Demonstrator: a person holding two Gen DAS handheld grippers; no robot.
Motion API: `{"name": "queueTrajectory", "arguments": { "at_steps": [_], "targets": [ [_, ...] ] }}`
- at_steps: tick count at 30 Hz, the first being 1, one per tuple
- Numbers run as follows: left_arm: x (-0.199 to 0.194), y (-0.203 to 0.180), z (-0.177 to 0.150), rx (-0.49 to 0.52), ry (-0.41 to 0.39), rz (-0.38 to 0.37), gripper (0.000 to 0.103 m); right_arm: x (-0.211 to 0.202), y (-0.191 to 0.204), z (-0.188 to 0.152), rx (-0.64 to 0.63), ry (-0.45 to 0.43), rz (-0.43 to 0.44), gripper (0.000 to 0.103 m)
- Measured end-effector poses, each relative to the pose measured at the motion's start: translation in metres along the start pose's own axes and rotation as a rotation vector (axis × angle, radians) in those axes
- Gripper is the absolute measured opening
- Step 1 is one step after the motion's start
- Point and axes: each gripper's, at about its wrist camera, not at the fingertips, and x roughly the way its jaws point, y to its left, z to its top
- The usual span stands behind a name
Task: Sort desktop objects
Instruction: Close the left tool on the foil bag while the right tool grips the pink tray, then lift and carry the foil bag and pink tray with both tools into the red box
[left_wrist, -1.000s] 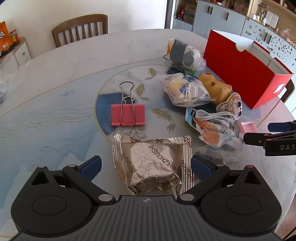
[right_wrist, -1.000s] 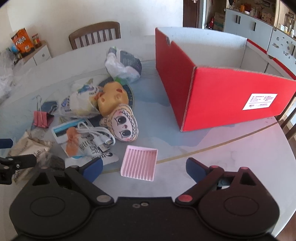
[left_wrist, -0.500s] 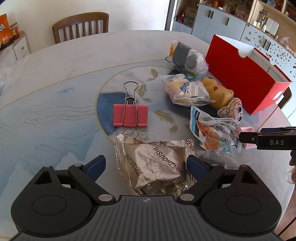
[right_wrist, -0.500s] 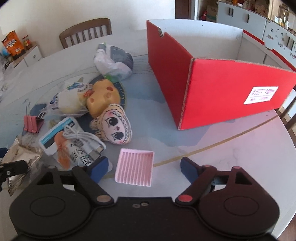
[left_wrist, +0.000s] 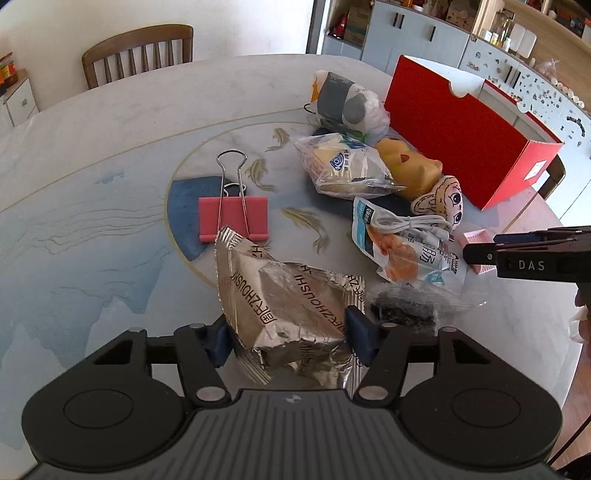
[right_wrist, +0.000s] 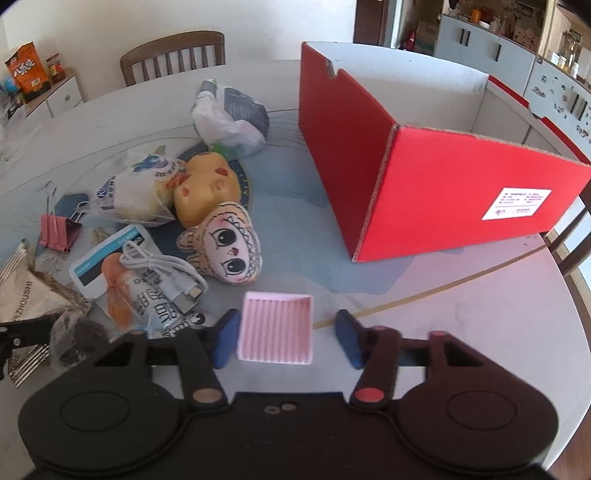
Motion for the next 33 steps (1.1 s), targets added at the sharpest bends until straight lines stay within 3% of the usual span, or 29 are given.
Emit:
{"name": "queueTrajectory", "arguments": {
  "at_steps": [1, 8, 16, 33],
  "targets": [
    [0.000, 0.002, 0.000, -0.008, 0.000, -0.008, 0.059, 0.001, 0.002, 0.003, -0.004, 0.001, 0.003, 0.041],
    [-0.004, 0.009, -0.003, -0.055, -0.009, -0.054, 0.051, -0.001, 0.011, 0.006, -0.005, 0.002, -0.006, 0.040],
    [-0.019, 0.009, -0.004, -0.079, -0.030, -0.090, 0.050, -0.024, 0.005, 0.001, 0.038, -0.025, 0.025, 0.040],
    [-0.065, -0.021, 0.018, -0.166, -0.127, -0.045, 0.050, -0.083, -0.040, 0.032, -0.025, -0.130, 0.176, 0.040]
  ]
}}
